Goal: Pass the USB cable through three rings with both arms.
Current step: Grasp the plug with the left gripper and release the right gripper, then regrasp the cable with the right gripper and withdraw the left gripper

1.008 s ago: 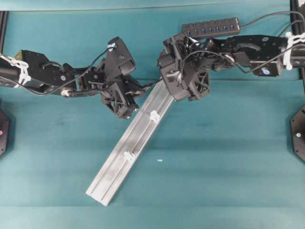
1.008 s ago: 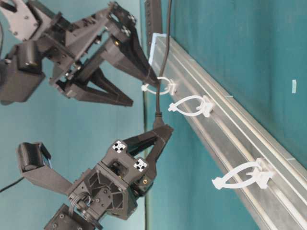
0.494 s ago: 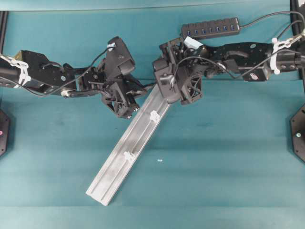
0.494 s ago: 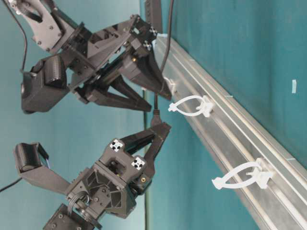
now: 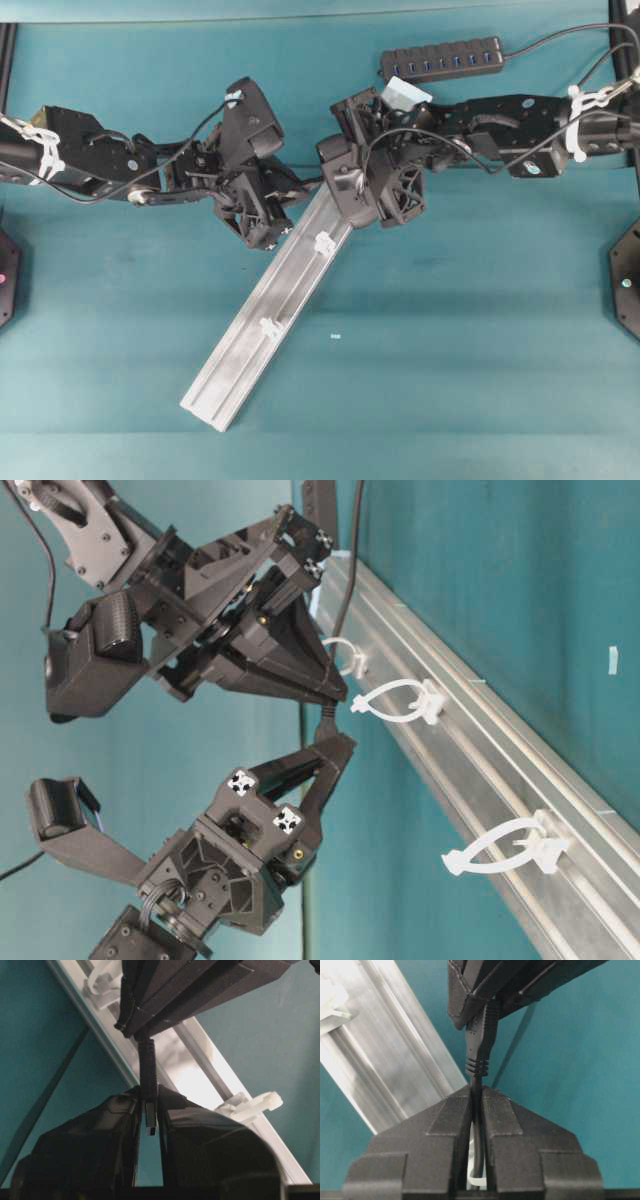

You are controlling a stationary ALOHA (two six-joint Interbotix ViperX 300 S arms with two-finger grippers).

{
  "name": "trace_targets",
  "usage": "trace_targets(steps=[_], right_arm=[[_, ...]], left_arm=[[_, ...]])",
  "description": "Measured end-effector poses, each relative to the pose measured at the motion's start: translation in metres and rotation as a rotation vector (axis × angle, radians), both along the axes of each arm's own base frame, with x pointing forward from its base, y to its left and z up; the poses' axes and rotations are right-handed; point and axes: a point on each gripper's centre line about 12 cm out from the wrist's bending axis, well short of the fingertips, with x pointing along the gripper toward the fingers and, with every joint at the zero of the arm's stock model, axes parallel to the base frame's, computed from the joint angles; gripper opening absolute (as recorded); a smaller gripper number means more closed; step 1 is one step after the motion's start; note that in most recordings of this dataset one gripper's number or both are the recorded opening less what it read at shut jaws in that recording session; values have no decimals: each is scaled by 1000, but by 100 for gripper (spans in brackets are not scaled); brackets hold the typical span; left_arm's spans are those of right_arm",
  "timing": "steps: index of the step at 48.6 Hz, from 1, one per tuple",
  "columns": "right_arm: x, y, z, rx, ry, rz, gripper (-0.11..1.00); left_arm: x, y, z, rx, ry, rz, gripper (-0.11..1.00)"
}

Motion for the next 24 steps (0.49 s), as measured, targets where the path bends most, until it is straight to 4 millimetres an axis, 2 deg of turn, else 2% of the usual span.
trace_targets(steps=[6,8,11,19,24], right_arm=[[0,1,0,7,10,2,8],[-1,1,0,5,12,4,8],[-1,1,-1,5,17,7,8],[-4,2,-3,-2,51,30,8],[-6,3,-4,-12,77,51,8]], left_arm=[[0,-1,0,-1,-2,0,11],[0,-1,0,1,-3,-2,16],[-1,-1,1,0,2,-3,29],[-4,-13,9,3,-6,-30,77],[-11,-26,13,4,4,-62,97]])
